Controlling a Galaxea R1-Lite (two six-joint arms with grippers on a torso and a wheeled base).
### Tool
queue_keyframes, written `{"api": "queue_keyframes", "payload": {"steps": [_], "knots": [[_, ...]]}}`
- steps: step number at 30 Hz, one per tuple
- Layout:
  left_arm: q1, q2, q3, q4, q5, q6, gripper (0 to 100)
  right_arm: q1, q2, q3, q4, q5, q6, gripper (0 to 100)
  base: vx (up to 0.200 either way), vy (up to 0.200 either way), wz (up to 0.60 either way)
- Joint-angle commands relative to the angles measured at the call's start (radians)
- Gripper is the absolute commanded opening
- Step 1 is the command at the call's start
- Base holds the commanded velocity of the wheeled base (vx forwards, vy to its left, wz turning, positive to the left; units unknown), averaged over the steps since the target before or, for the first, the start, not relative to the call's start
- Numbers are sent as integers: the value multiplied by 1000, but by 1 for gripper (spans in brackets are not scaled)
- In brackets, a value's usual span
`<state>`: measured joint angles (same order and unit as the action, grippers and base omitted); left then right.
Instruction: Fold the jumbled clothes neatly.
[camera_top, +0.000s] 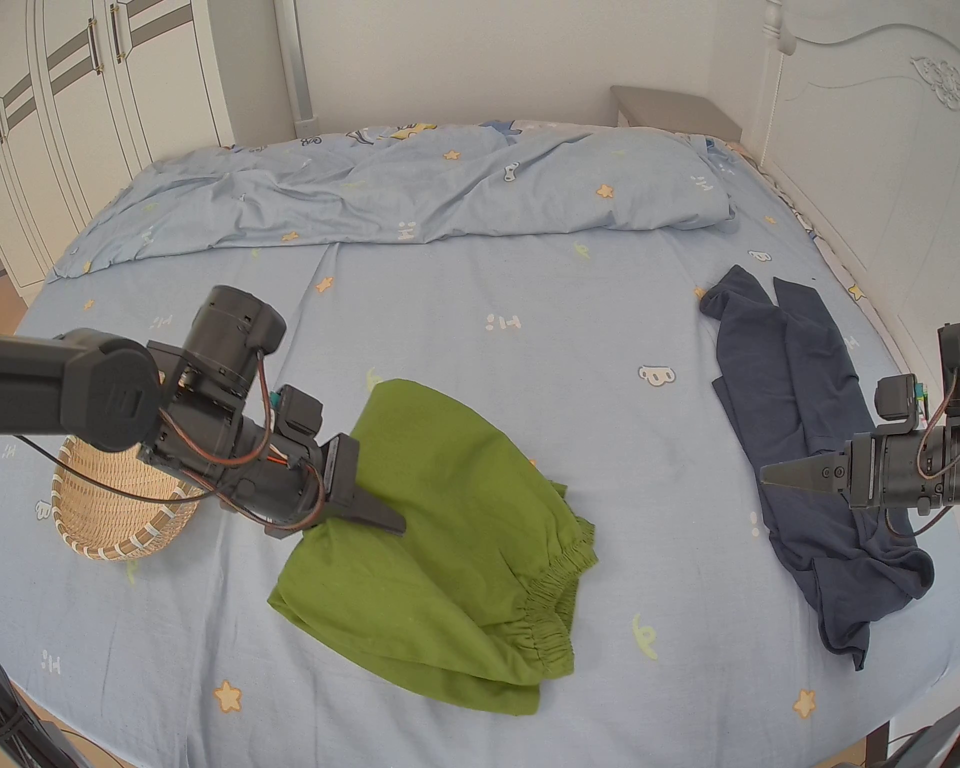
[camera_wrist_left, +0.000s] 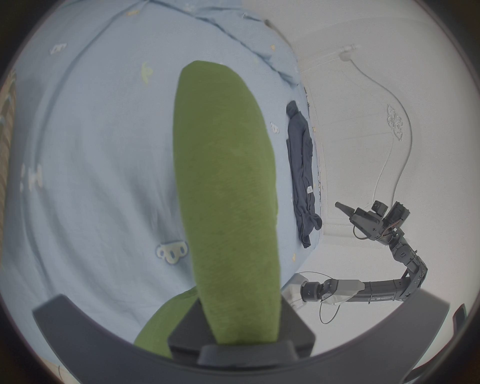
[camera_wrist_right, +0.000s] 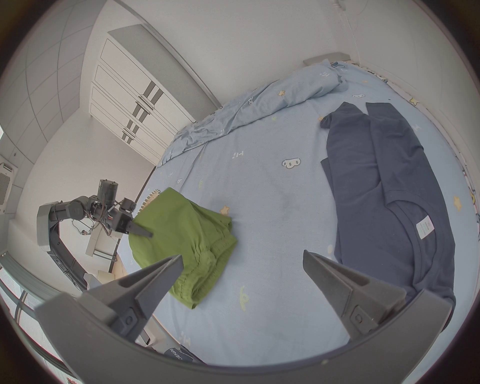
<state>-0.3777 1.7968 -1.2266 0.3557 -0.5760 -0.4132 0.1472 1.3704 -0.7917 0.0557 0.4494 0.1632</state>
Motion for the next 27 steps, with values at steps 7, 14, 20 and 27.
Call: {"api": "queue_keyframes", "payload": {"steps": [7,14,20,27], "knots": [[33,-34,-93,32,18,36,0,9,32,-12,4,12,1,100,0,171,0],[25,-28,-94,46,18,45,0,11,32,-14,1,12,2,100,0,200,0],[25,-27,-106,43,18,54,0,14,30,-14,1,11,2,100,0,200,0],[20,-22,-108,45,19,60,0,14,30,-14,1,11,2,100,0,200,0]]}}
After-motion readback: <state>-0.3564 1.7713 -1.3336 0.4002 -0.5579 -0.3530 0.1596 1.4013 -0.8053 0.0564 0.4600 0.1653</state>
